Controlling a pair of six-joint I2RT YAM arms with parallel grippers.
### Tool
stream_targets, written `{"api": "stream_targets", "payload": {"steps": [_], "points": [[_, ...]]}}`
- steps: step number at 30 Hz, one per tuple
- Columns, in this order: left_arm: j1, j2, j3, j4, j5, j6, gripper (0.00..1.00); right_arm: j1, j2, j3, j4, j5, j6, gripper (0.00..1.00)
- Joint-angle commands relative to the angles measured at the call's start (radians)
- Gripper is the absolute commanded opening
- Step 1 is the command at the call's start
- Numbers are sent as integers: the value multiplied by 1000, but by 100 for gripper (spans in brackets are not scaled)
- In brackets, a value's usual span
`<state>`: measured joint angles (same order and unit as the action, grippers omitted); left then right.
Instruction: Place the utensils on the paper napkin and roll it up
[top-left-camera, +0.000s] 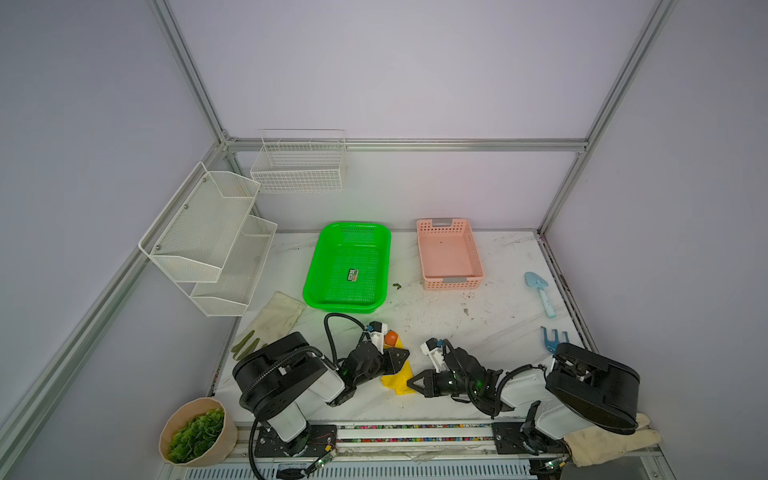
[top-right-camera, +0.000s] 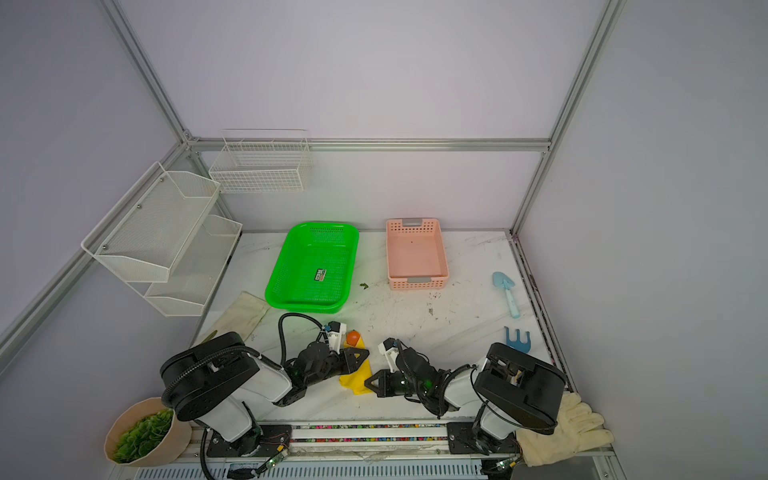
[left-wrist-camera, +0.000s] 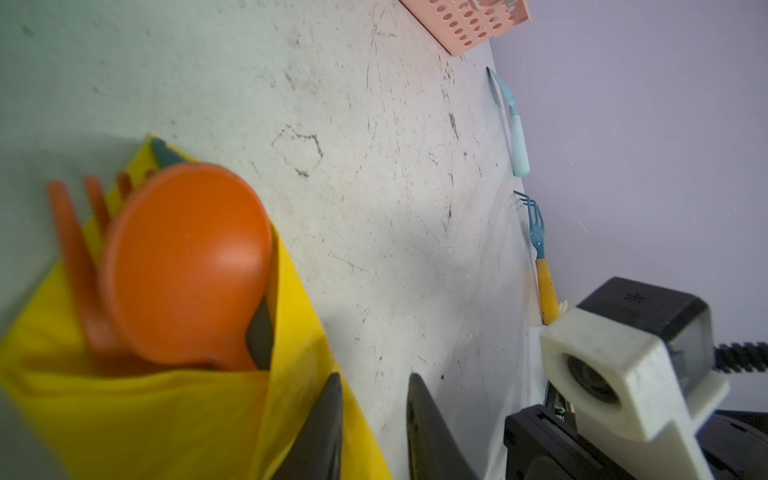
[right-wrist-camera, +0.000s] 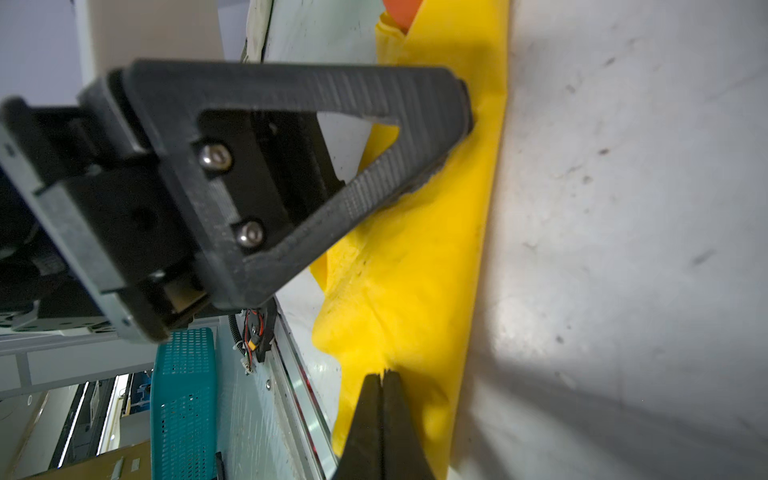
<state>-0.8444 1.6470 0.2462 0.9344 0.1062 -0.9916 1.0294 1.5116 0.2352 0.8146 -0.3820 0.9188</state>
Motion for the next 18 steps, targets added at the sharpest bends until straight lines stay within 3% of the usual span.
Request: {"api": "stream_targets", "payload": {"steps": [1,18], "points": [[6,14,-51,-177,2,44,28,9,15,-26,26,40,17,0],[24,-150,-17,-383,-45,97,31,82,255,-54,179,114,90,0]]}}
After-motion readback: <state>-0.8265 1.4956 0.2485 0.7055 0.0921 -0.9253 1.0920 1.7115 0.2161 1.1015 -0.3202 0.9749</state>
